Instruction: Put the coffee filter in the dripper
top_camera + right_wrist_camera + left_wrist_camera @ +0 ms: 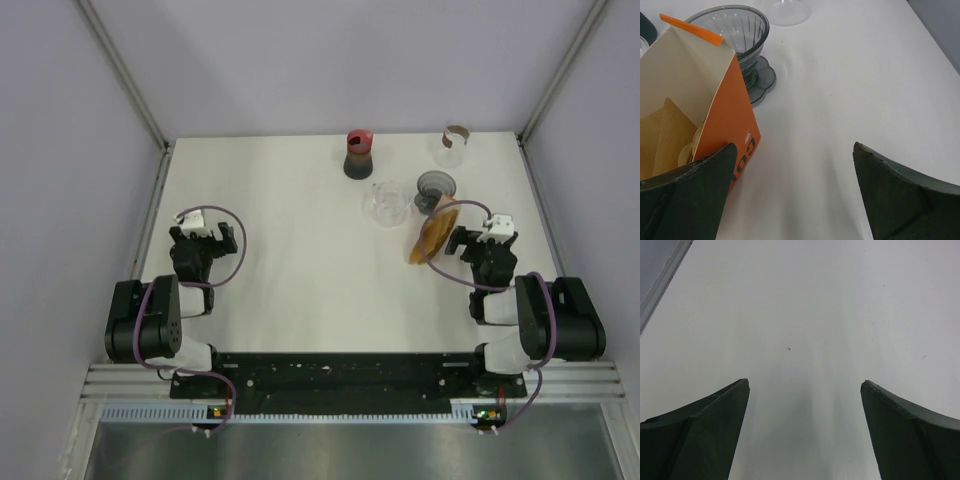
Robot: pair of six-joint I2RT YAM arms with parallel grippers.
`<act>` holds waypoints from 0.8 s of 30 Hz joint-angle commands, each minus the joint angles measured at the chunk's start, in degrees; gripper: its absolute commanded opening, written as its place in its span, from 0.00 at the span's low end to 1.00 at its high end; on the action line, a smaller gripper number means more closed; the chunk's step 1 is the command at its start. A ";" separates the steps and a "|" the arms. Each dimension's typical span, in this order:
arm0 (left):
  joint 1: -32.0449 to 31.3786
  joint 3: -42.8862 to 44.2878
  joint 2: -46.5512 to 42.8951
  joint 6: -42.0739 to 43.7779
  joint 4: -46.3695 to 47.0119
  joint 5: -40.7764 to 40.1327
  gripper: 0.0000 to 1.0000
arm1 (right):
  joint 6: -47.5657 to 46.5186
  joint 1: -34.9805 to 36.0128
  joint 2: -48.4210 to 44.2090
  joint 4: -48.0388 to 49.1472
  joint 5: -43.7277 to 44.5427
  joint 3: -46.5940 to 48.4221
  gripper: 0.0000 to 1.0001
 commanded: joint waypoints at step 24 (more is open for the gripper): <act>-0.10 52.13 -2.91 8.69 -77.98 10.86 0.99 | 7.02 -0.22 -28.63 -59.70 21.49 37.28 0.93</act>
